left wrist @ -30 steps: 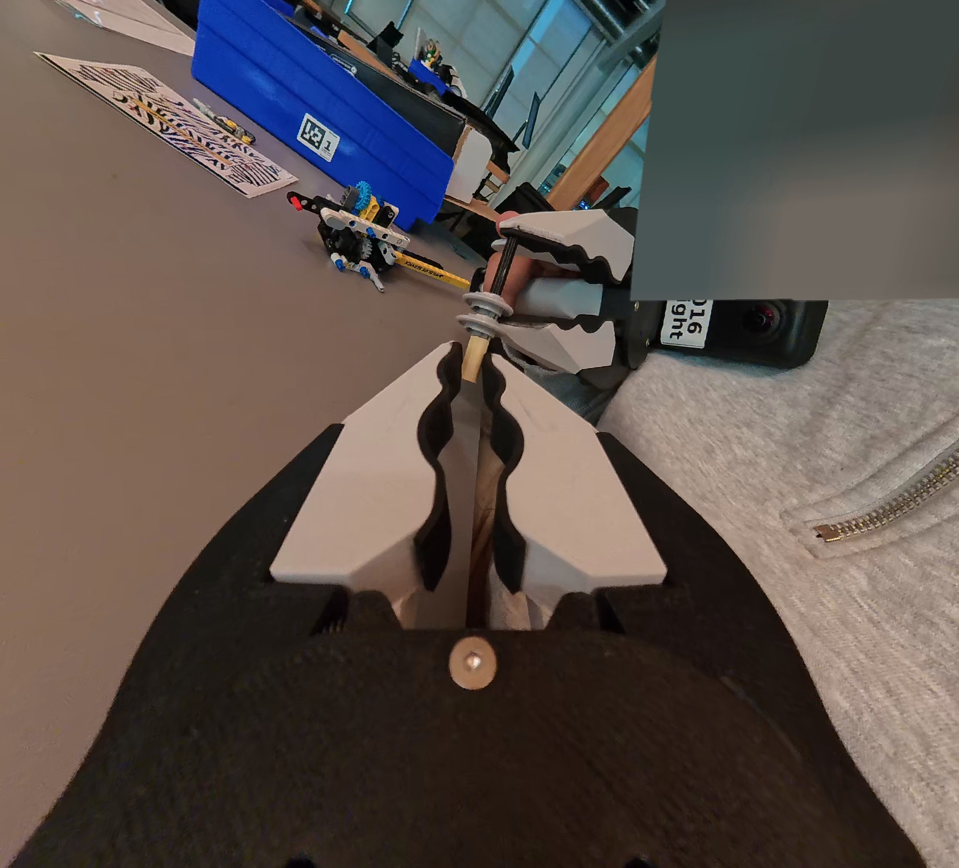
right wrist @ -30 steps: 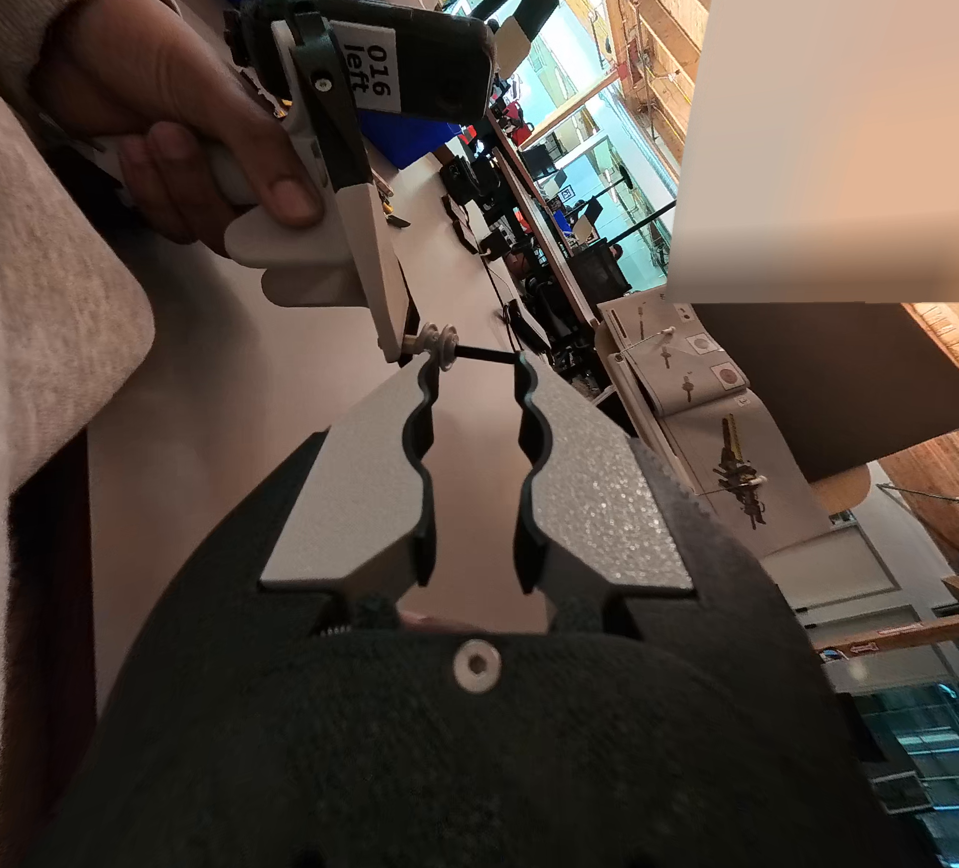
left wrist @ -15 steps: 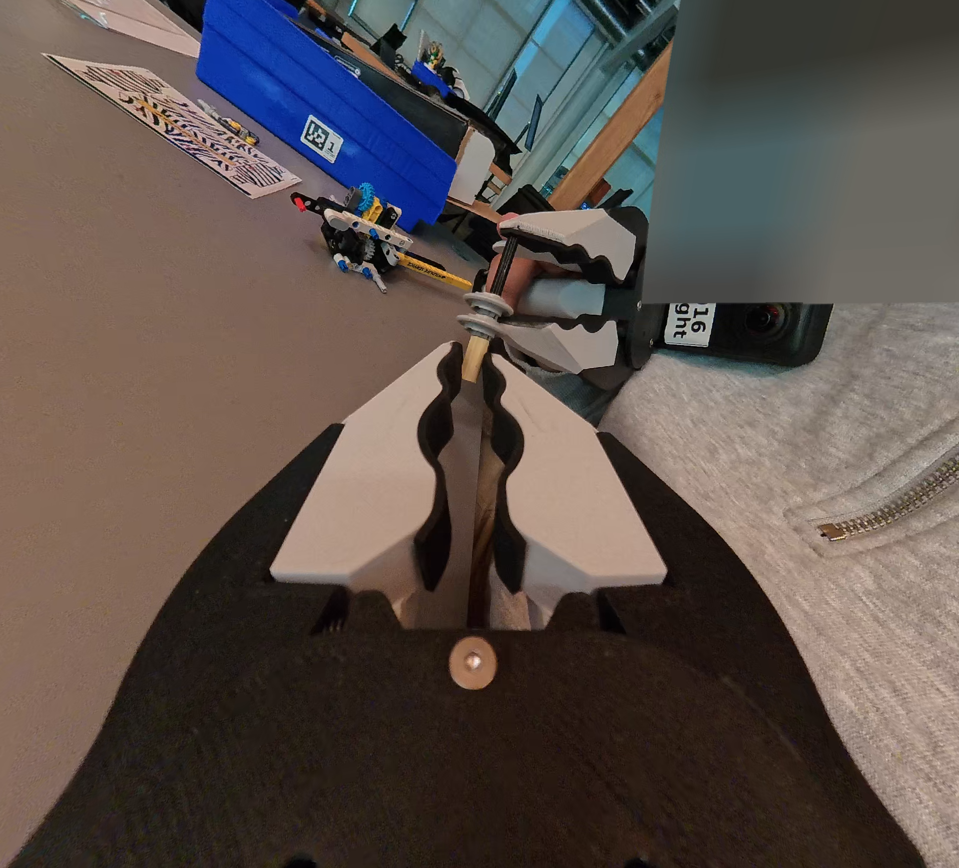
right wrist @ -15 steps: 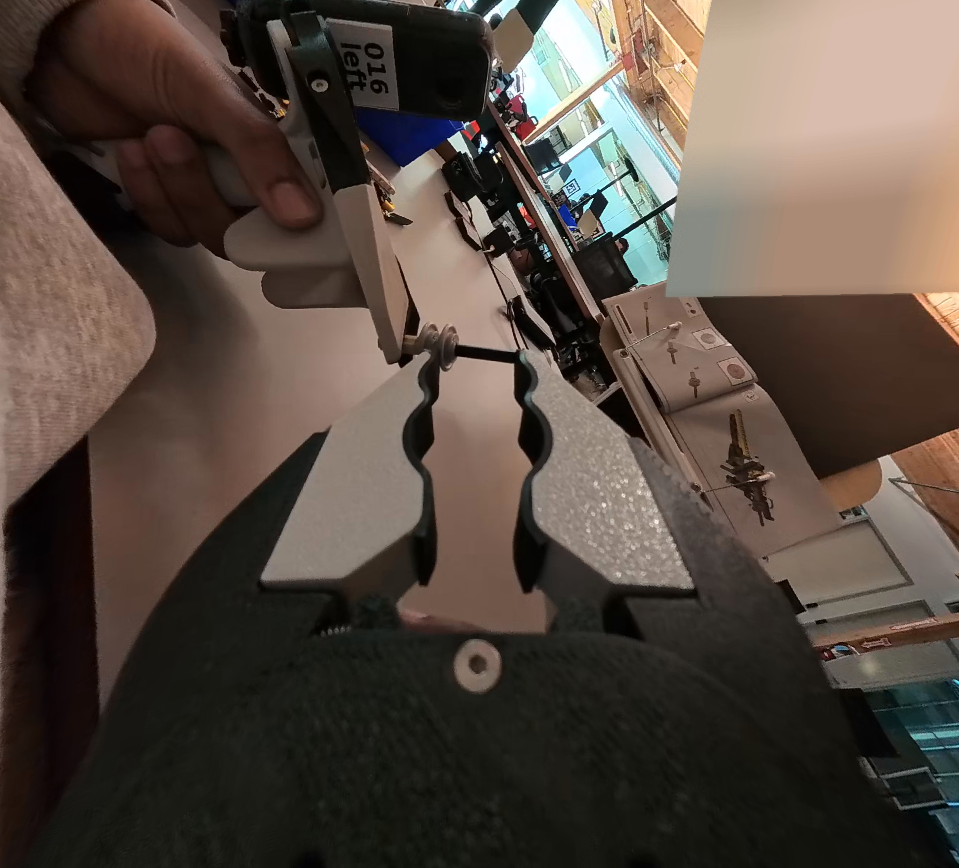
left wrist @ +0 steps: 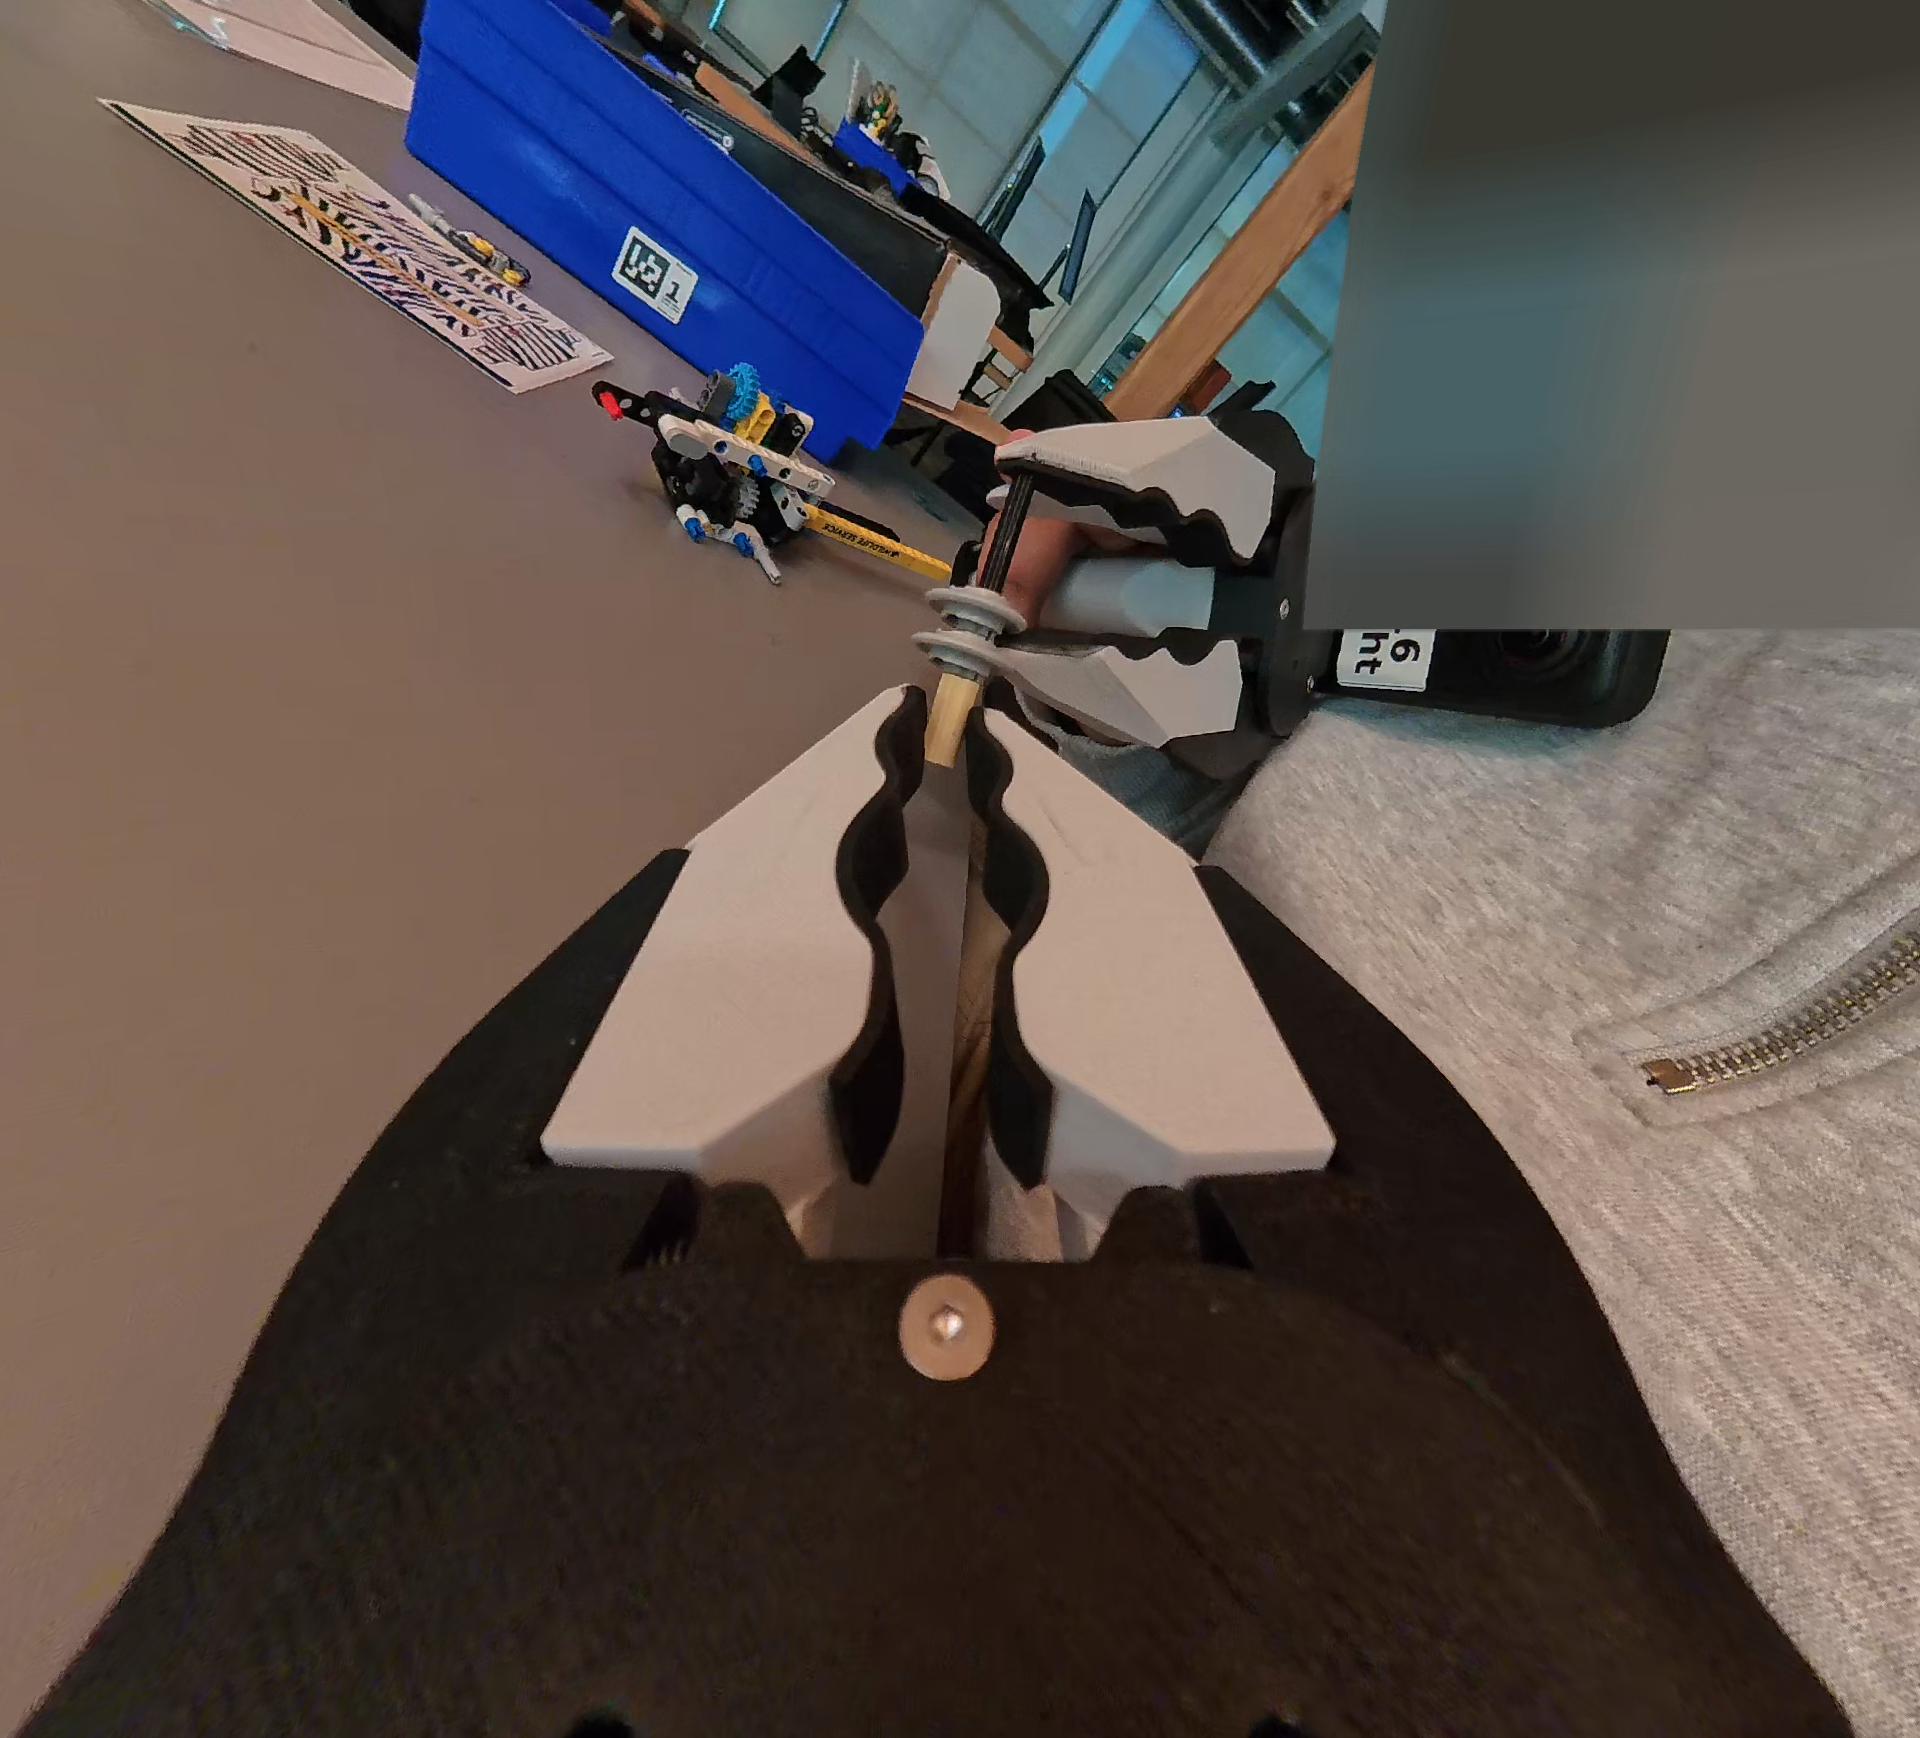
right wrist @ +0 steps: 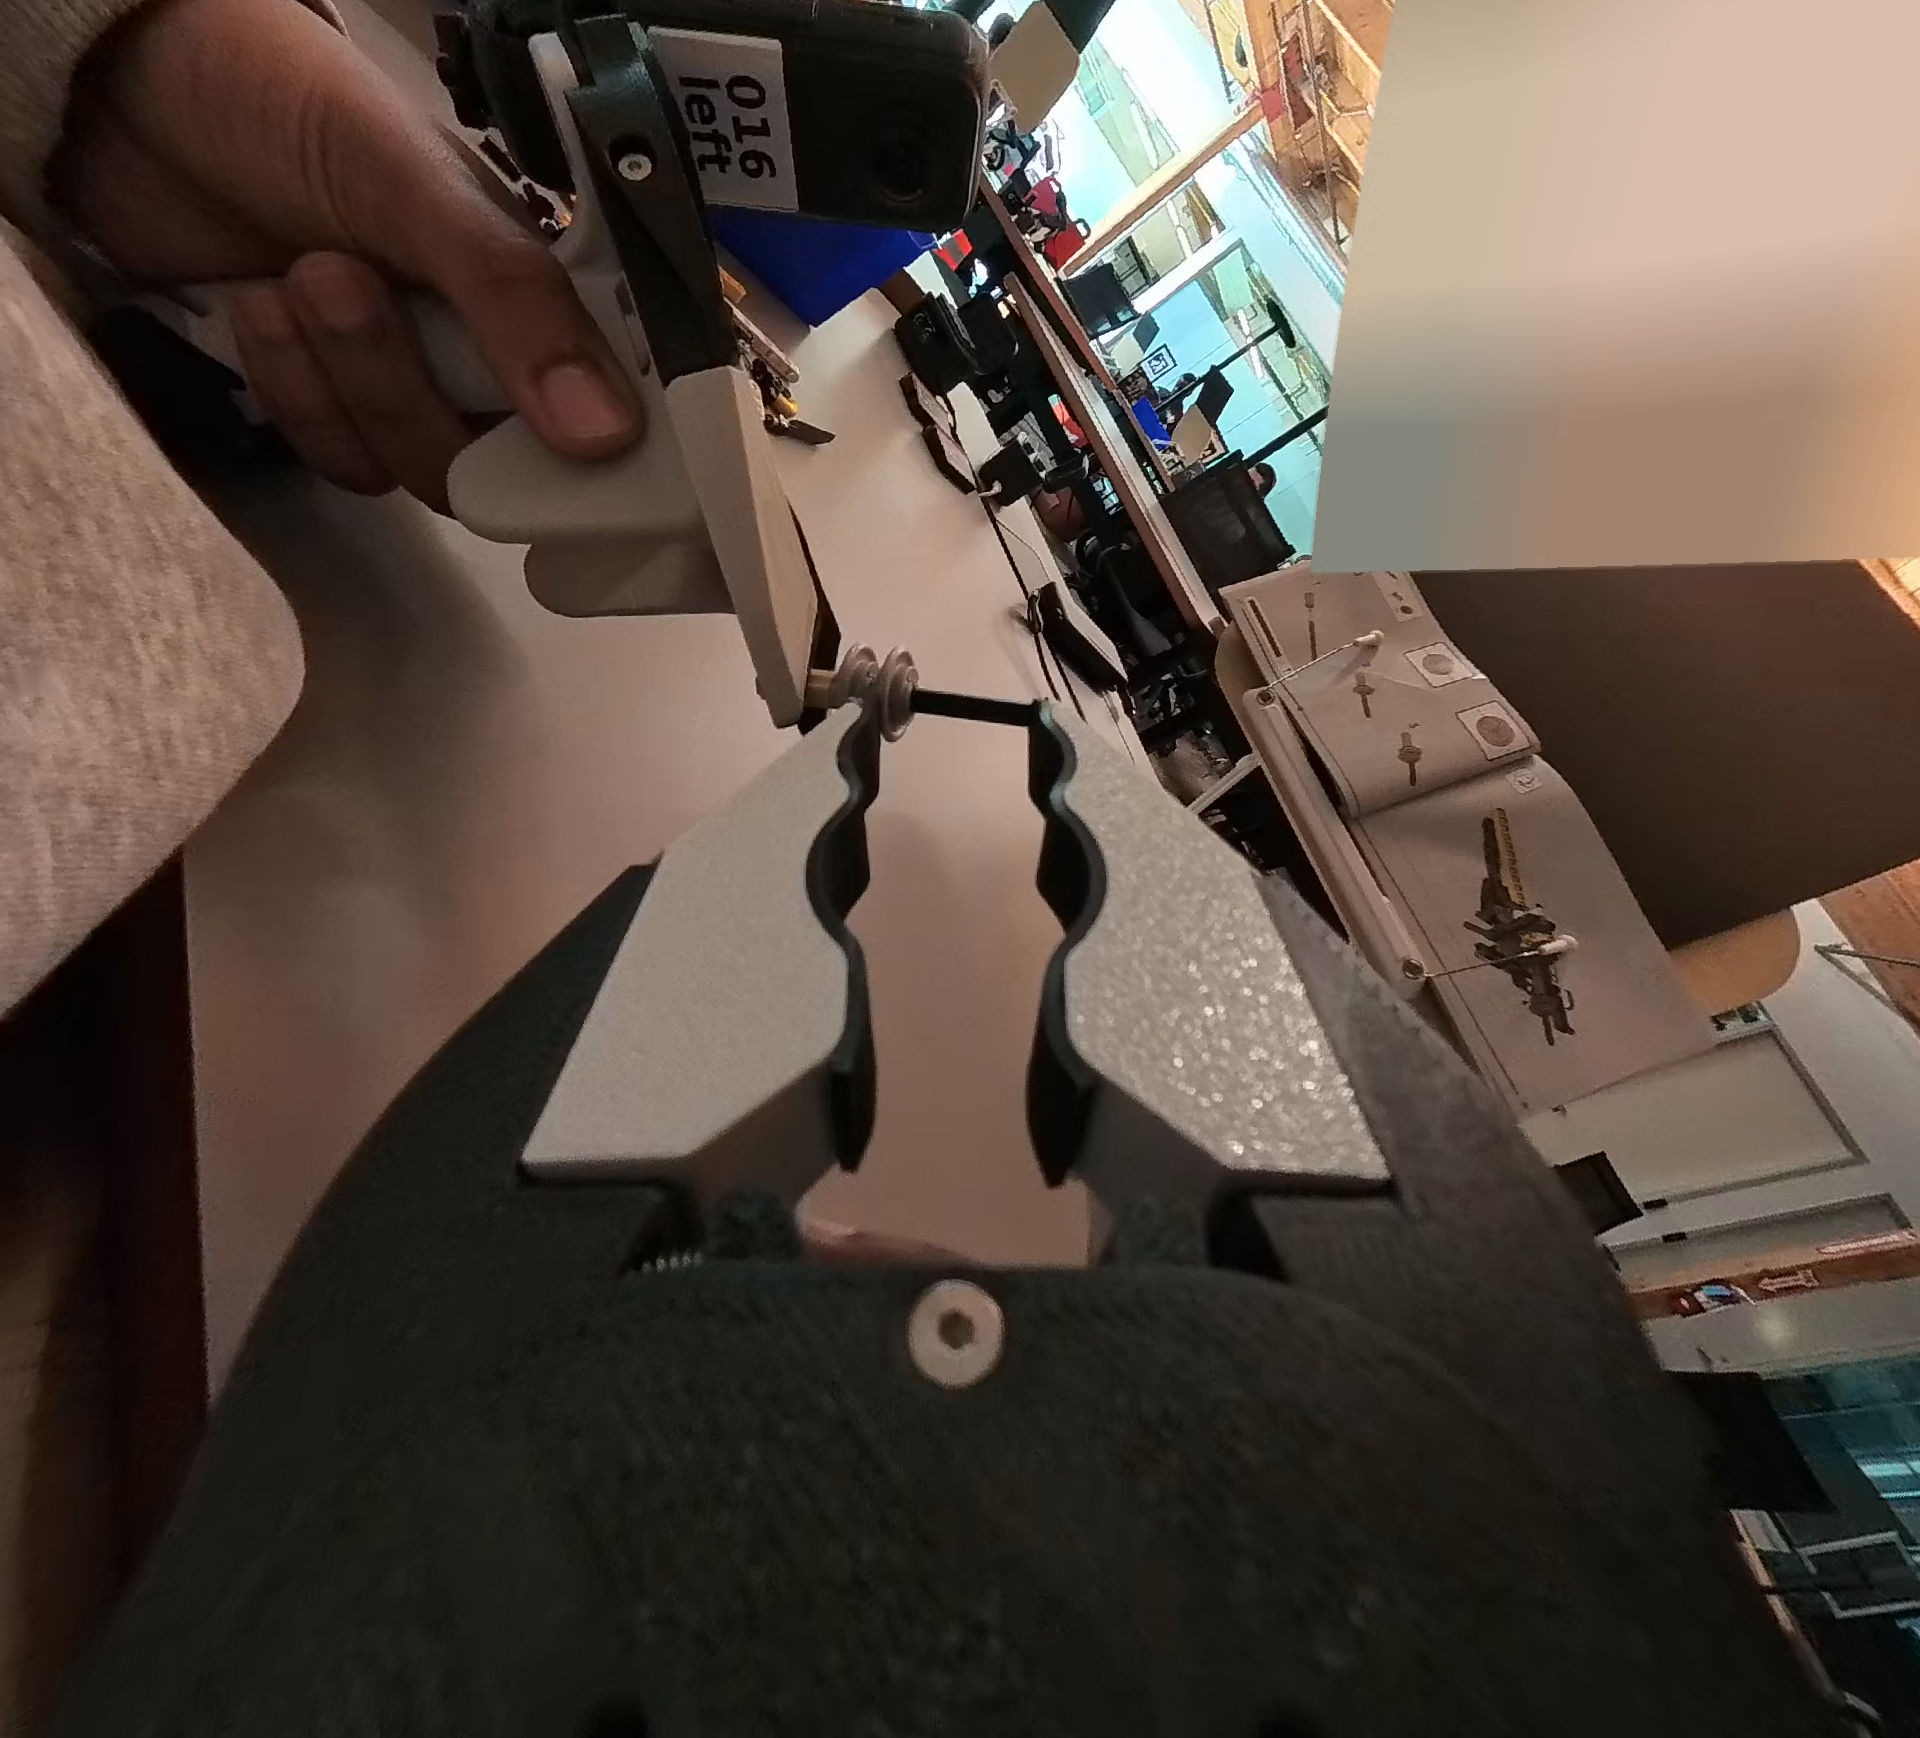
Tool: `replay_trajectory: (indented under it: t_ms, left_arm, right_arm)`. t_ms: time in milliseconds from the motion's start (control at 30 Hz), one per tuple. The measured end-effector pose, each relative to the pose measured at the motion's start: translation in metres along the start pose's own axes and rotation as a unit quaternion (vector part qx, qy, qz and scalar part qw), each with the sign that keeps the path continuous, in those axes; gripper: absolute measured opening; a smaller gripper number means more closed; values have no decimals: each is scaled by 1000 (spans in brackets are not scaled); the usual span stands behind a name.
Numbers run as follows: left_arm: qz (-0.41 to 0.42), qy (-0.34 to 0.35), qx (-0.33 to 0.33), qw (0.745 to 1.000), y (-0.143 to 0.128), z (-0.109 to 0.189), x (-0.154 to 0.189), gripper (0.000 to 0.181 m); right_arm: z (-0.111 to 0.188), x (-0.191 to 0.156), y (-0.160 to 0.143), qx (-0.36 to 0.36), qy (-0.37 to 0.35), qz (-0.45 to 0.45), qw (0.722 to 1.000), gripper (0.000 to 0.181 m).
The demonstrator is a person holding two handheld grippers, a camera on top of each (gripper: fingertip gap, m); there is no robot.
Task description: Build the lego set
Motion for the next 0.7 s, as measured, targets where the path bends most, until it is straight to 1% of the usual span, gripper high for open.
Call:
replay_trajectory:
  t_ms: [700]
  left_arm:
    - [13, 7, -1, 1000, -1, 0, -4, 3]
  right_arm:
    - [-2, -3, -4, -12, 7, -6, 1000, 27]
Point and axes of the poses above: each gripper's, where its closed fingertips meet, z back along the fingers, y out of its top, x = y × z across the jaws, the point moved 2 cm from there along z, back along the fingers, and after that the axes turned 8 degrees about -y, right-handed, at the moved point
